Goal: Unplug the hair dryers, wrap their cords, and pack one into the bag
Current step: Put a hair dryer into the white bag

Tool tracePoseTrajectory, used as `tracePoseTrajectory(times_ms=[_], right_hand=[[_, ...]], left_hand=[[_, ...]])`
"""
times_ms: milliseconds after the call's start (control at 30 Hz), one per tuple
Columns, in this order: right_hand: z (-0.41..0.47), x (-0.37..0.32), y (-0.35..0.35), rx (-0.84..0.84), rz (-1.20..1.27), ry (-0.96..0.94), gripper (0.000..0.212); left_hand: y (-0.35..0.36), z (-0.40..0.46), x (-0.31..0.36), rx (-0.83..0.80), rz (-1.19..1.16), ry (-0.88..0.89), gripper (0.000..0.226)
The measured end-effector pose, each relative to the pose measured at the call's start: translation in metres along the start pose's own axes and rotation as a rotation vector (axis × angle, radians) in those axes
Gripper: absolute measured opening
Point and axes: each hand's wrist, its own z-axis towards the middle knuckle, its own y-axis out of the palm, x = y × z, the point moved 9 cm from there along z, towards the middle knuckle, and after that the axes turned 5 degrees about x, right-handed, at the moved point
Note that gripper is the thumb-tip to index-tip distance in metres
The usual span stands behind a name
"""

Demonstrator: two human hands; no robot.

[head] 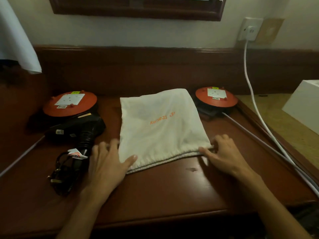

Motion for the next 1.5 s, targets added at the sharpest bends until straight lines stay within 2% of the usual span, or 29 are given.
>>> tracePoseTrajectory(times_ms=[33, 100, 167, 200, 267, 333, 433, 500, 567, 633, 800, 900, 967, 1033, 1133, 1233, 1400, 1500], right_hand=[[-0.007, 0.0, 0.003, 0.02, 0.022, -0.026, 0.036], [-0.014, -0.008, 0.002, 0.049, 0.136, -0.085, 0.029], [-0.013, -0.015, -0.007, 0.054, 0.345, -0.072, 0.029], [-0.01, -0.018, -0.015, 0.082, 0.412, -0.07, 0.029], [-0.002, -0.021, -0.035, 0.149, 0.473, -0.074, 0.027], [0.005, -0.033, -0.056, 0.148, 0.585, -0.065, 0.02], [0.023, -0.058, -0.086, 0.093, 0.724, -0.072, 0.026], [0.039, -0.077, -0.113, 0.057, 0.901, -0.055, 0.009], [0.06, -0.09, -0.149, 0.113, 1.099, -0.004, 0.014], [0.079, -0.1, -0.185, 0.163, 1.187, 0.028, 0.003], [0.112, -0.119, -0.237, 0.29, 1.077, 0.058, 0.015], [0.128, -0.142, -0.247, 0.242, 0.864, -0.05, 0.02], [0.138, -0.145, -0.252, 0.249, 0.839, -0.056, 0.018], [0.146, -0.144, -0.264, 0.31, 0.862, -0.062, 0.019], [0.153, -0.151, -0.274, 0.29, 0.869, -0.087, 0.015], [0.169, -0.144, -0.283, 0.34, 0.91, -0.039, 0.022], [0.199, -0.137, -0.27, 0.3, 0.896, 0.01, 0.018], [0.199, -0.133, -0.259, 0.285, 0.921, -0.021, 0.019]], left_hand=[[0.0, -0.012, -0.007, -0.049, 0.124, -0.061, 0.072], [0.002, -0.02, -0.011, -0.133, 0.211, -0.113, 0.07], [0.003, -0.014, -0.01, -0.183, 0.093, -0.104, 0.055], [0.0, -0.01, -0.009, -0.213, -0.101, -0.12, 0.046], [-0.014, 0.001, -0.002, -0.281, -0.702, -0.252, 0.028], [-0.043, 0.015, 0.01, -0.346, -1.183, -0.379, 0.015], [-0.102, 0.051, 0.043, -0.4, -1.554, -0.391, 0.012], [-0.141, 0.082, 0.058, -0.369, -1.677, -0.386, 0.021], [-0.178, 0.113, 0.071, -0.313, -1.69, -0.352, 0.024], [-0.207, 0.137, 0.08, -0.265, -1.632, -0.336, 0.024], [-0.246, 0.176, 0.083, -0.131, -1.349, -0.371, 0.026], [-0.259, 0.182, 0.069, 0.016, -1.082, -0.381, 0.014], [-0.266, 0.185, 0.066, 0.085, -0.916, -0.332, 0.009], [-0.271, 0.19, 0.069, 0.101, -0.874, -0.288, 0.005], [-0.281, 0.201, 0.073, 0.144, -0.842, -0.263, 0.006], [-0.287, 0.212, 0.085, 0.143, -0.868, -0.242, 0.011], [-0.289, 0.23, 0.095, 0.14, -0.943, -0.225, 0.015], [-0.278, 0.232, 0.087, 0.121, -0.89, -0.195, 0.012]])
